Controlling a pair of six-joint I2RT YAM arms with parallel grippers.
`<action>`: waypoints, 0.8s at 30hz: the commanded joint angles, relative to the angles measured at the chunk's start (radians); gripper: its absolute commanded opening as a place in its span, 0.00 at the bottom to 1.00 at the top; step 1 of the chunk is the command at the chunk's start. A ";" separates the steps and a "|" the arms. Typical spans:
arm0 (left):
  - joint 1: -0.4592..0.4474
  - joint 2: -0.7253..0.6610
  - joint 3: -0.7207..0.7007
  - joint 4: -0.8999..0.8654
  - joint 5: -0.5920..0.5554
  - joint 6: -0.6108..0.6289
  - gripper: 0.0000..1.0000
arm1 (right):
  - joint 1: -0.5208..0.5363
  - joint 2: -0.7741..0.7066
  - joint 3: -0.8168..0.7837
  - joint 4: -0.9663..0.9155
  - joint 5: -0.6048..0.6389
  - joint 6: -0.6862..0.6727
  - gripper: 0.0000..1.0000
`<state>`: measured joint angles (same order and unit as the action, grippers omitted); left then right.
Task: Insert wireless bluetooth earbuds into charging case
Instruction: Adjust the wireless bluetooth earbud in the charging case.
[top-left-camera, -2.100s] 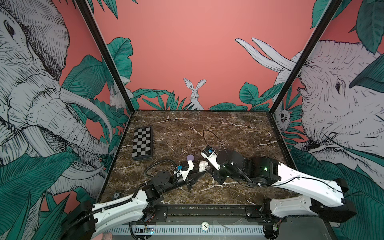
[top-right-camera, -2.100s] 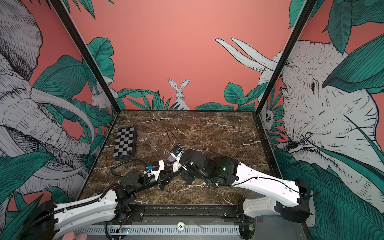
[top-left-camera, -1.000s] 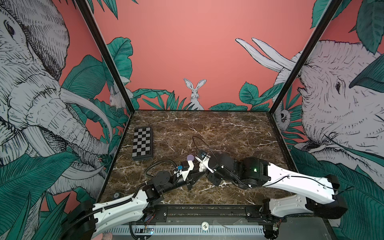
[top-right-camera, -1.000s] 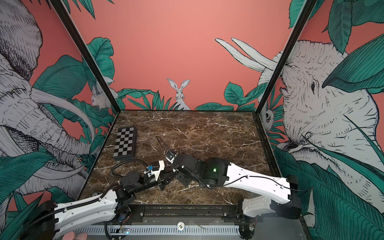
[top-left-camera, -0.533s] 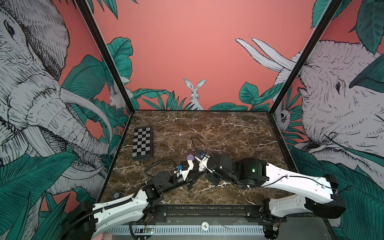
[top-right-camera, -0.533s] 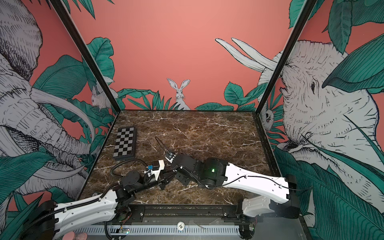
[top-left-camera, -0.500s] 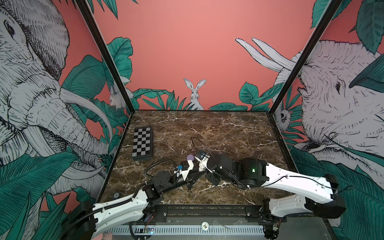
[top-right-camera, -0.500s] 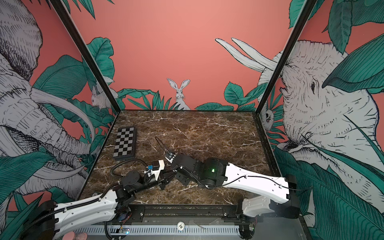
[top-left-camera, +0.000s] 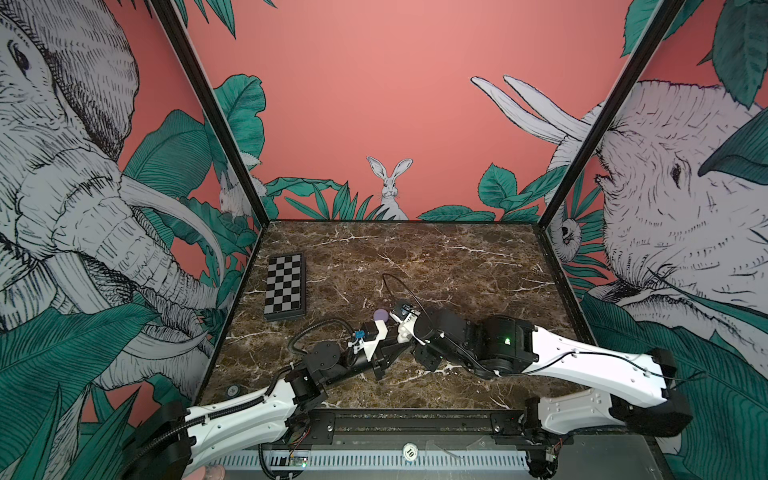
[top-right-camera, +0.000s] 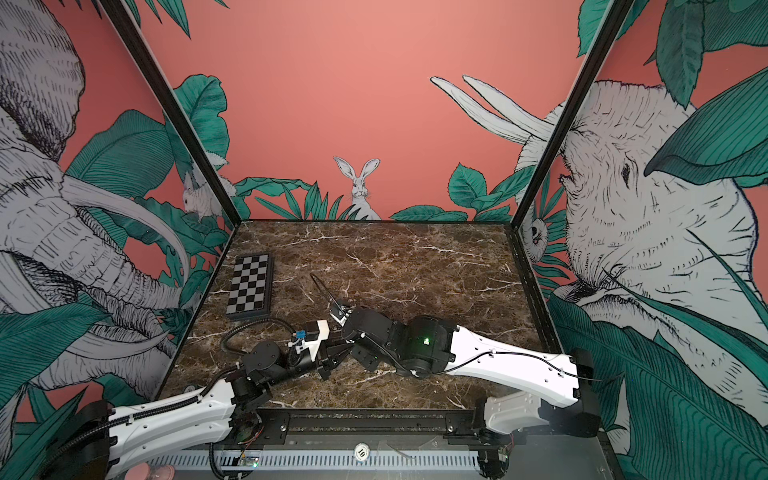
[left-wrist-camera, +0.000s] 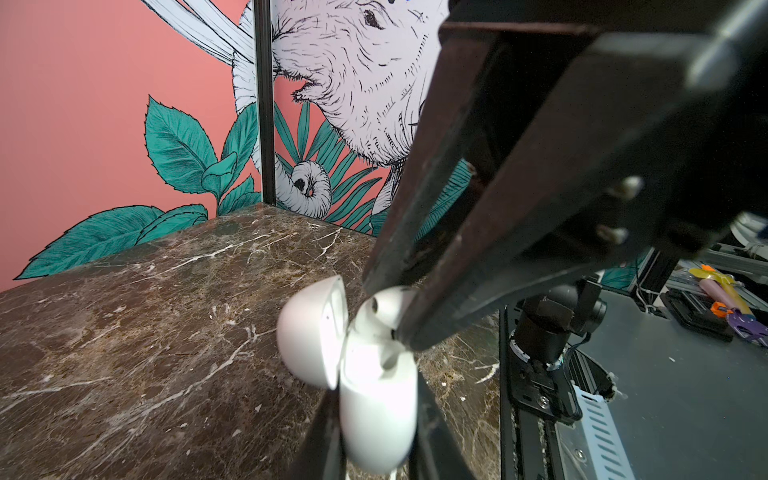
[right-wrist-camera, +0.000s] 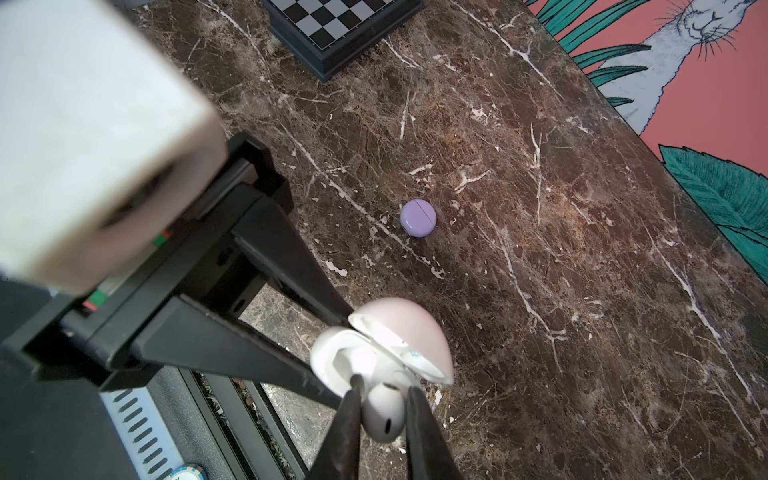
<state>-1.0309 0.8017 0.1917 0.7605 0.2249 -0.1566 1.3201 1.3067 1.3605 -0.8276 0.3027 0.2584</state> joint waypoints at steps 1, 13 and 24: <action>-0.003 -0.007 -0.002 0.048 0.009 0.007 0.00 | 0.007 -0.029 0.008 0.015 0.001 0.012 0.19; -0.003 -0.011 -0.002 0.050 0.004 0.009 0.00 | 0.007 -0.056 0.041 0.014 -0.027 0.025 0.17; -0.003 -0.057 -0.024 0.102 -0.013 0.144 0.00 | 0.008 -0.157 0.052 0.135 -0.163 0.087 0.17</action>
<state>-1.0313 0.7830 0.1886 0.7994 0.2214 -0.0830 1.3216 1.1942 1.4086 -0.7746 0.1890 0.3122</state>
